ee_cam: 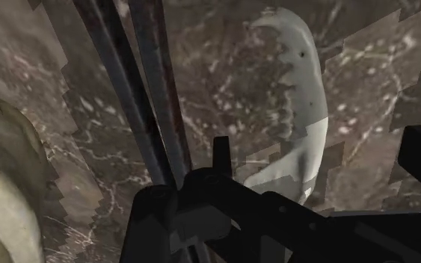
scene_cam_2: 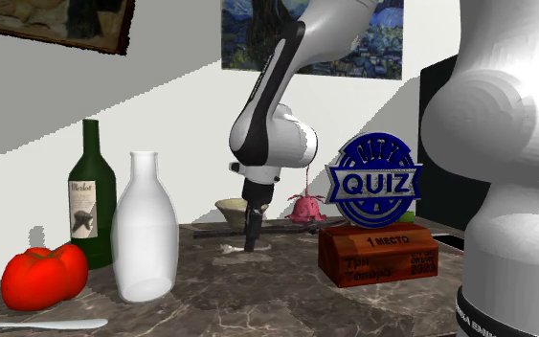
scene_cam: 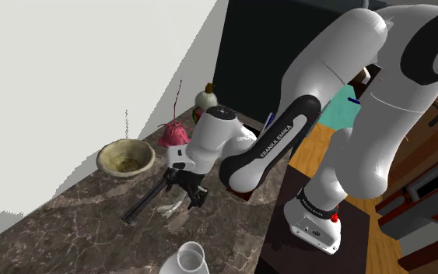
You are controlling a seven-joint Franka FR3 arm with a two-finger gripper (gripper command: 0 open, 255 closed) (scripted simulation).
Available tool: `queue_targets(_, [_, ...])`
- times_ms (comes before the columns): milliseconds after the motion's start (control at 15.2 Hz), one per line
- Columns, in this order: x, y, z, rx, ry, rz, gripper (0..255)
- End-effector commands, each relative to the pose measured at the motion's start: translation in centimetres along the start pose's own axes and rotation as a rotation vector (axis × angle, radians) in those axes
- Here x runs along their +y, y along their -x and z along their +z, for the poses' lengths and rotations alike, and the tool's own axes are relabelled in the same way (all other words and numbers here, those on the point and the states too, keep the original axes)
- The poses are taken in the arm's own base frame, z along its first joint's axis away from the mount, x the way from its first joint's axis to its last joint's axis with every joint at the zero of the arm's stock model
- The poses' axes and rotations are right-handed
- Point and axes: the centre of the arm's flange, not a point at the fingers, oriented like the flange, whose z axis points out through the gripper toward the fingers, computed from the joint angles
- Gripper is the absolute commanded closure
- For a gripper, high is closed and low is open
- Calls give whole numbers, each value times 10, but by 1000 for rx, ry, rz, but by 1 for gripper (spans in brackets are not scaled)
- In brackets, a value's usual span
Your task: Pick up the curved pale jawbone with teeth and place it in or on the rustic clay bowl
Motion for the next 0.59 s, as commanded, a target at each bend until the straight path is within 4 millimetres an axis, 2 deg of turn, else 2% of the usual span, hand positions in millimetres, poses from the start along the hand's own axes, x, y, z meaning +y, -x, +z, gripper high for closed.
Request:
queue_targets(0, [-1,1,10,2,3,-2,0])
queue_targets(528, [-1,1,13,2,3,-2,0])
